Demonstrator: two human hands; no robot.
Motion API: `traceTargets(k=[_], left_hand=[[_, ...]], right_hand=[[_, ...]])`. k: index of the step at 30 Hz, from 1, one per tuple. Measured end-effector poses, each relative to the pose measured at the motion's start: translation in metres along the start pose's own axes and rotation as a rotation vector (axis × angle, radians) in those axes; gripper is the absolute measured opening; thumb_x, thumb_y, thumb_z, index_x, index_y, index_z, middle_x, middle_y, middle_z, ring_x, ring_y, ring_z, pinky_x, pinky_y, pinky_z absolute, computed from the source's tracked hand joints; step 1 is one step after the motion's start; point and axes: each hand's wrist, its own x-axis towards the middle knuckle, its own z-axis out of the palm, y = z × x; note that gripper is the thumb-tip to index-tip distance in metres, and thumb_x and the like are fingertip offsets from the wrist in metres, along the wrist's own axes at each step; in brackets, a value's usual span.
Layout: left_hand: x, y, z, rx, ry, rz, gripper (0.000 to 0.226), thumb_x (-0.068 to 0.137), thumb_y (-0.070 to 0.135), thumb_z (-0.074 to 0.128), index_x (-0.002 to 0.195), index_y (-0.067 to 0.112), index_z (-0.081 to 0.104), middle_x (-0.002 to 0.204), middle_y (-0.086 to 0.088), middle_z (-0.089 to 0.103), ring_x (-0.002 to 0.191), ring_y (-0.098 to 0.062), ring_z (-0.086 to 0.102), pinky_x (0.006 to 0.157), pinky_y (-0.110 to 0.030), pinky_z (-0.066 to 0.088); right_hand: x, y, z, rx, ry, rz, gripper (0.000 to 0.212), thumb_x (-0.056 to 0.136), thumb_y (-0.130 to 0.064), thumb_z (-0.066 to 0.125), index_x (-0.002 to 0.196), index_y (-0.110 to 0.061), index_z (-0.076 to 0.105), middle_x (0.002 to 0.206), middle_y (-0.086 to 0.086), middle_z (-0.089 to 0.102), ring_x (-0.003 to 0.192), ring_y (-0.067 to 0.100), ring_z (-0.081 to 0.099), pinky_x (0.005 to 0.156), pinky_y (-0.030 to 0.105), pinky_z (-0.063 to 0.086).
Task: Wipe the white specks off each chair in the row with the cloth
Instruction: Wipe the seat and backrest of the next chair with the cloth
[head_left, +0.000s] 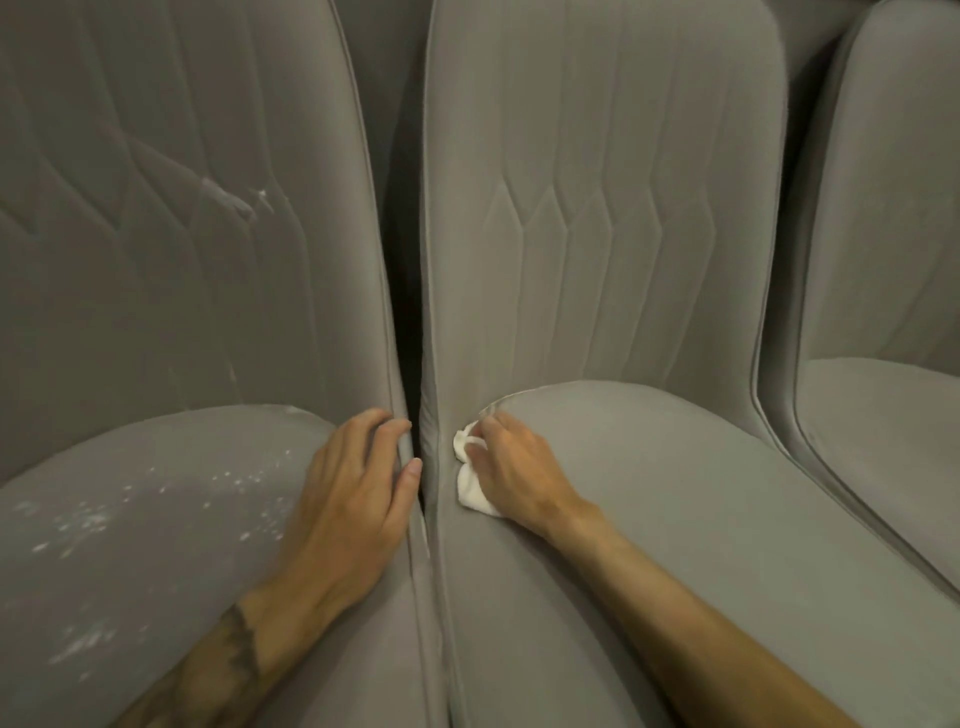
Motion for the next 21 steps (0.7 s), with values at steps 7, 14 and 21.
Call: traceTargets(k=[7,14,21], left_hand=[[-0.026,-0.02,-0.017,-0.059,-0.131,0.025,0.049,0.105,0.048,0.03,0.138,0.019,0.053,0.139,-0.002,0.049,0.125,-0.022,0.052,0.108,-0.042,0.046],[-0.04,-0.028,-0.034,-0.09,-0.184,0.026,0.047,0.104,0.049,0.028,0.139,0.026,0.049,0.138,0.003,0.047,0.125,-0.016,0.048,0.111,-0.036,0.042],[-0.057,-0.042,-0.046,-0.049,-0.203,0.061,0.043,0.102,0.047,0.029,0.127,0.024,0.055,0.128,0.002,0.051,0.115,-0.018,0.052,0.099,-0.036,0.046]], right_hand=[[-0.04,-0.01,-0.02,0.067,-0.076,-0.066,0.019,0.102,-0.025,0.048,0.104,-0.008,0.056,0.108,0.008,0.054,0.097,0.025,0.052,0.083,0.027,0.035],[-0.034,-0.036,0.007,0.005,0.123,0.187,0.024,0.102,-0.023,0.047,0.106,-0.002,0.056,0.112,0.017,0.056,0.103,0.037,0.054,0.085,0.036,0.035],[-0.086,-0.094,0.03,-0.009,0.114,0.043,0.025,0.101,-0.028,0.045,0.101,-0.006,0.057,0.103,0.012,0.055,0.091,0.03,0.054,0.082,0.036,0.04]])
